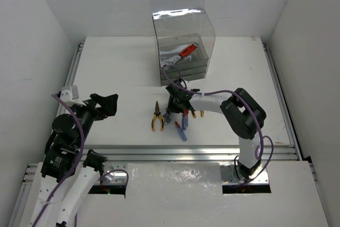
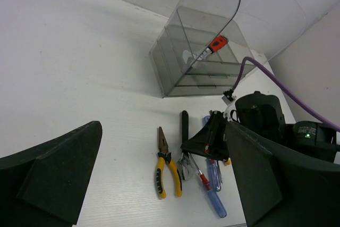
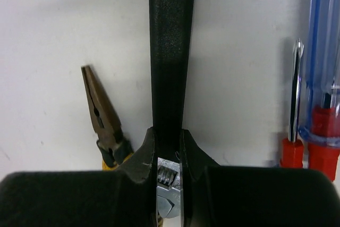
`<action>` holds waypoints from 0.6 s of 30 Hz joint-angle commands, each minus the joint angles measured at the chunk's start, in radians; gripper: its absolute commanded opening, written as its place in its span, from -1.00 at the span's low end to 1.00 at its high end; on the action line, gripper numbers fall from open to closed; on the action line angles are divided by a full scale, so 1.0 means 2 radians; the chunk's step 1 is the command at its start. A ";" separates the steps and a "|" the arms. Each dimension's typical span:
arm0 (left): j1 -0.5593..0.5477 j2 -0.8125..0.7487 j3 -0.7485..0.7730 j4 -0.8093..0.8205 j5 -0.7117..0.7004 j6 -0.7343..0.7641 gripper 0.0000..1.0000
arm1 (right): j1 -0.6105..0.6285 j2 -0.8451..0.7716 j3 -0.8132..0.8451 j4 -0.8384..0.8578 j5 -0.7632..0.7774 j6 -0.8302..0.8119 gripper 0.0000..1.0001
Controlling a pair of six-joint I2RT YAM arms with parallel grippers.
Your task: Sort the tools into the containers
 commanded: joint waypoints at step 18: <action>-0.011 -0.002 0.002 0.008 -0.003 -0.005 1.00 | -0.062 -0.204 -0.116 0.188 -0.085 -0.015 -1.00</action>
